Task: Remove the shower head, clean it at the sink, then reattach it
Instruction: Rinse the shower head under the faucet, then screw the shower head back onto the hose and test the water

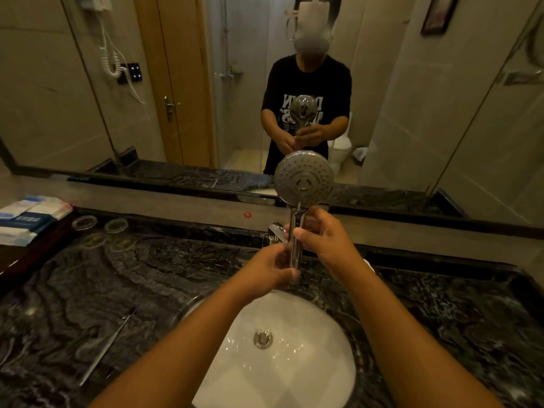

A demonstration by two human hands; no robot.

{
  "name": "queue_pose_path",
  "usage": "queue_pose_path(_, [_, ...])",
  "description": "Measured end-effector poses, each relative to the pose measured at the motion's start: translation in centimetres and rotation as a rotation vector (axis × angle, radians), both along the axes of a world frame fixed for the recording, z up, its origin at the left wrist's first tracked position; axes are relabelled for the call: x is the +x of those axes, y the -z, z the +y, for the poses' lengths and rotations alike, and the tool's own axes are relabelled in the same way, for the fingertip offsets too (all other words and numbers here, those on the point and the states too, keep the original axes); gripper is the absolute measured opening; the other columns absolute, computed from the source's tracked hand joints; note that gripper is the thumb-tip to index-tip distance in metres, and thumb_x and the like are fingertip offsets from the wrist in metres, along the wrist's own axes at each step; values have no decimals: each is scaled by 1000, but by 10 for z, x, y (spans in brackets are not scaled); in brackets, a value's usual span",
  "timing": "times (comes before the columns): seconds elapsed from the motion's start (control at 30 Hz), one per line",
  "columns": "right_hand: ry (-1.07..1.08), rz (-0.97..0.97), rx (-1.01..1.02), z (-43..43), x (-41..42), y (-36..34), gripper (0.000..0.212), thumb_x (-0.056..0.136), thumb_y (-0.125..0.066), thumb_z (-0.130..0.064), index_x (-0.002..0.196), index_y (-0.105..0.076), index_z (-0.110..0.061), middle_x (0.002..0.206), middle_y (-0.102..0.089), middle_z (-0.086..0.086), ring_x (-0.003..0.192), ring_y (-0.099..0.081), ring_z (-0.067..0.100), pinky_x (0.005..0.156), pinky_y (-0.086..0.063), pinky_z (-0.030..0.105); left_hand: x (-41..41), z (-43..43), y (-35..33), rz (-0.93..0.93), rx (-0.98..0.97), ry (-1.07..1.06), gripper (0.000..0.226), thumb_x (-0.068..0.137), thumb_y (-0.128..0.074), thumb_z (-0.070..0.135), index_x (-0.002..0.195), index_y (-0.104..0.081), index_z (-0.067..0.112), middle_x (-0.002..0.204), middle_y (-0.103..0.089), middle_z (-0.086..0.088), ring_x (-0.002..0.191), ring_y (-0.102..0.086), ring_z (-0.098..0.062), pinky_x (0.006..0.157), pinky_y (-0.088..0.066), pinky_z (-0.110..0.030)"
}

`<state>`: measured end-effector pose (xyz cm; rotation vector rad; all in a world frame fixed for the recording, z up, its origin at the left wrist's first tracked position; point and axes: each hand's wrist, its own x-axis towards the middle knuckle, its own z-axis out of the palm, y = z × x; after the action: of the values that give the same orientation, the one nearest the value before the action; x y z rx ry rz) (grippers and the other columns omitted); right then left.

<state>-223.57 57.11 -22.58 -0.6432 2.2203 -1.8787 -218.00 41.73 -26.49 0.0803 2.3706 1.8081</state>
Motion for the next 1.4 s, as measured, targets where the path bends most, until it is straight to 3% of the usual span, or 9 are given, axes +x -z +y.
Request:
queue_pose_path(0.4, [9,-4,28,0,9,0,39,97,-61,-7,134,-53,-19,115,-74,2,99,-73,9,68,-56,14,7,-4,-1,-28,-5,16,44,91,-66,12,131,-55,25,117,-63,-7,105,-66,-23,88,-59,-39])
queue_pose_path(0.5, [11,-4,33,-2,9,1,38,97,-62,-8,131,-54,-22,117,-73,2,101,-73,12,80,-59,25,8,-5,3,-32,-12,-13,43,90,-66,14,130,-56,25,118,-64,-5,108,-64,-22,93,-56,-43])
queue_pose_path(0.57, [11,0,42,-4,8,2,40,96,-63,-10,132,-54,-25,119,-73,2,107,-71,17,92,-58,41,8,-6,4,-27,-5,-30,40,90,-66,13,128,-57,24,115,-66,-6,105,-66,-22,91,-58,-43])
queue_pose_path(0.63, [16,7,50,-5,7,2,41,95,-64,-12,132,-54,-27,119,-72,0,110,-70,19,97,-56,48,8,-6,5,-21,1,-47,37,90,-66,12,125,-58,23,111,-66,-7,101,-68,-23,86,-60,-40])
queue_pose_path(0.83, [16,14,14,-10,12,1,39,96,-62,-10,130,-55,-27,115,-75,-1,108,-71,14,95,-56,43,9,-8,3,-6,4,-81,35,90,-65,10,123,-60,21,112,-67,-8,100,-69,-22,85,-60,-41])
queue_pose_path(1.0, [-9,-60,-24,-31,26,6,41,97,-58,-3,128,-54,-30,113,-74,5,104,-73,20,94,-58,50,25,-29,11,-26,-39,-83,37,90,-66,13,124,-60,25,110,-69,-5,99,-70,-21,85,-61,-42])
queue_pose_path(1.13, [-87,-124,-28,-71,47,1,42,98,-56,-2,132,-52,-26,118,-72,9,105,-73,20,92,-59,48,60,-61,16,-23,10,-173,35,91,-65,13,124,-61,25,105,-72,-8,96,-72,-22,83,-61,-42])
queue_pose_path(1.27, [-276,-117,10,-141,91,-13,47,96,-57,1,112,-55,-43,114,-73,5,103,-73,17,90,-59,44,120,-113,13,-1,39,-376,27,88,-68,8,110,-64,23,90,-72,-3,84,-72,-19,74,-60,-36])
queue_pose_path(1.4, [-548,-170,25,-241,170,-18,40,95,-57,4,110,-58,-34,114,-72,11,103,-73,22,89,-60,43,233,-180,12,29,119,-640,21,87,-66,1,107,-66,9,88,-68,-5,79,-66,-15,66,-56,-30])
